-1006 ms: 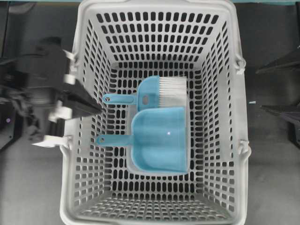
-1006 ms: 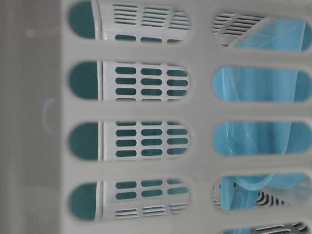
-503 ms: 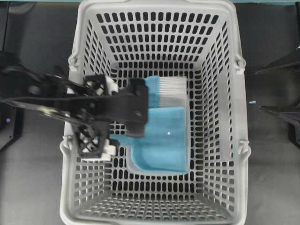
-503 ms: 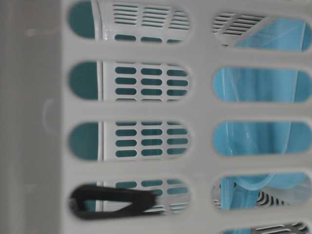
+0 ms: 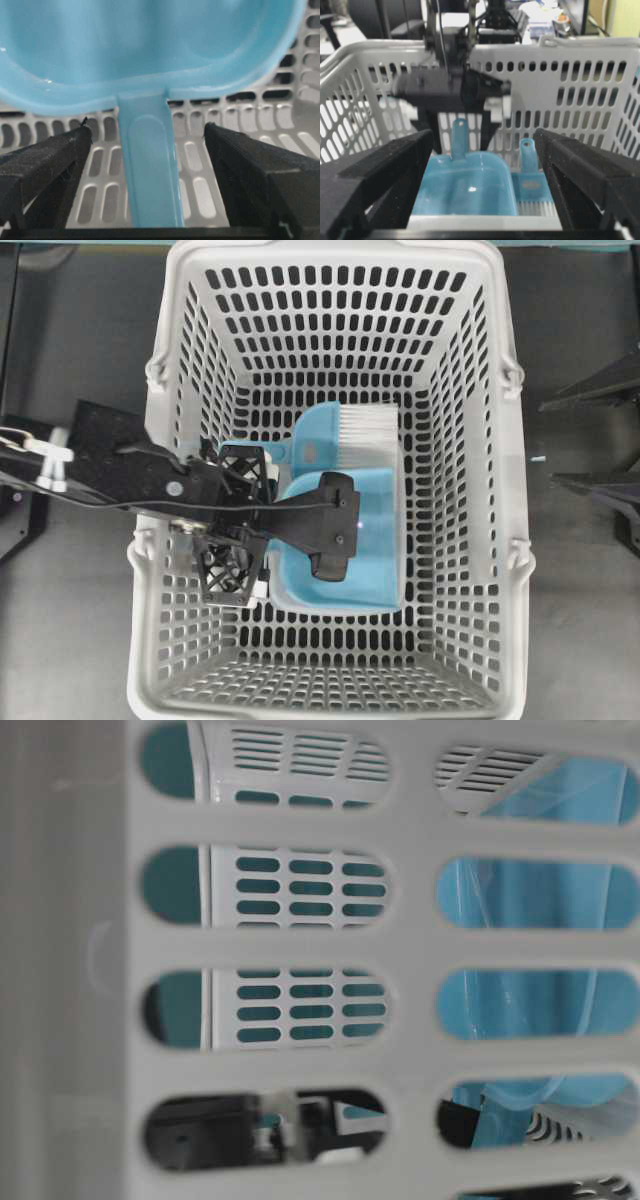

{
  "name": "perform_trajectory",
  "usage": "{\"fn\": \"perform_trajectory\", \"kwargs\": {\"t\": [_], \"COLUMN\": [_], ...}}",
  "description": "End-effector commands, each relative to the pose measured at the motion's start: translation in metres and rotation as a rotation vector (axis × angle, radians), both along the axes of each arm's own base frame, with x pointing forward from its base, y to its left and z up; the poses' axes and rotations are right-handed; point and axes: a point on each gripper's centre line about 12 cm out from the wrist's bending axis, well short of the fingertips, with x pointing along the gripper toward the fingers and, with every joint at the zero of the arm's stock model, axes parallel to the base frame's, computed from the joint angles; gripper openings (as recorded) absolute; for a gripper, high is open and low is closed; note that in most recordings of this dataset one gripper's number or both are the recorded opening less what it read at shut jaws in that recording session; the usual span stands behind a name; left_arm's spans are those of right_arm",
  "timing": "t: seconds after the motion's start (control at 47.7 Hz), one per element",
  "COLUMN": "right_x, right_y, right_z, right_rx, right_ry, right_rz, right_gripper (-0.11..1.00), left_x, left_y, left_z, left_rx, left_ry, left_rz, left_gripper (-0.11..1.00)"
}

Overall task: Pick up the dustpan from the shopping basket with the left arm.
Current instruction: 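Close the left gripper on the blue dustpan handle, then lift the dustpan up and toward the left side of the basket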

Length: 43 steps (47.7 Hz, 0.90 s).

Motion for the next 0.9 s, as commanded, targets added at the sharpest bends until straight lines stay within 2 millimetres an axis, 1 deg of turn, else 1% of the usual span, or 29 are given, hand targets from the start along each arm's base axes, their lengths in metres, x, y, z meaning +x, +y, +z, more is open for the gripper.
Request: {"fn": "perform_trajectory", "kwargs": {"t": [0.0,0.063,0.105,0.126,0.231,0.273,0.335,0.44,0.587,0.734,0.755,0.881], "right_x": [0.001,0.001,0.001,0.001,0.000,0.000,-0.001,-0.002,-0.003,-0.003,-0.003,-0.003], "right_y": [0.000,0.000,0.000,0.000,0.000,0.000,0.000,0.000,0.000,0.000,0.000,0.000], "right_z": [0.004,0.003,0.003,0.002,0.000,0.000,0.001,0.001,0.000,-0.002,-0.003,-0.003], "right_rx": [0.006,0.004,0.006,0.006,0.007,0.007,0.007,0.008,0.008,0.009,0.009,0.009], "right_ry": [-0.029,-0.034,-0.035,-0.037,-0.033,-0.037,-0.040,-0.043,-0.043,-0.040,-0.038,-0.038], "right_rz": [0.000,0.000,0.000,0.000,0.000,0.000,0.000,0.000,0.000,0.000,0.000,0.000], "right_gripper": [0.78,0.78,0.78,0.78,0.78,0.78,0.78,0.78,0.78,0.78,0.78,0.78], "left_x": [0.004,0.007,0.009,0.009,0.011,0.012,0.013,0.013,0.010,0.000,-0.003,-0.015], "left_y": [-0.001,-0.001,-0.002,-0.003,-0.003,-0.003,-0.002,0.000,0.008,0.020,0.023,0.031], "left_z": [0.004,0.005,0.006,0.007,0.008,0.011,0.016,0.031,0.059,0.098,0.107,0.147], "left_rx": [-0.004,-0.009,-0.014,-0.014,-0.020,-0.024,-0.030,-0.038,-0.049,-0.058,-0.059,-0.059], "left_ry": [-0.035,-0.058,-0.077,-0.082,-0.114,-0.136,-0.170,-0.223,-0.306,-0.418,-0.440,-0.515], "left_rz": [0.001,0.006,0.006,0.001,-0.002,0.003,0.009,0.011,0.032,0.054,0.058,0.068], "left_gripper": [0.86,0.82,0.75,0.70,0.38,0.29,0.30,0.30,0.30,0.30,0.30,0.30]}}
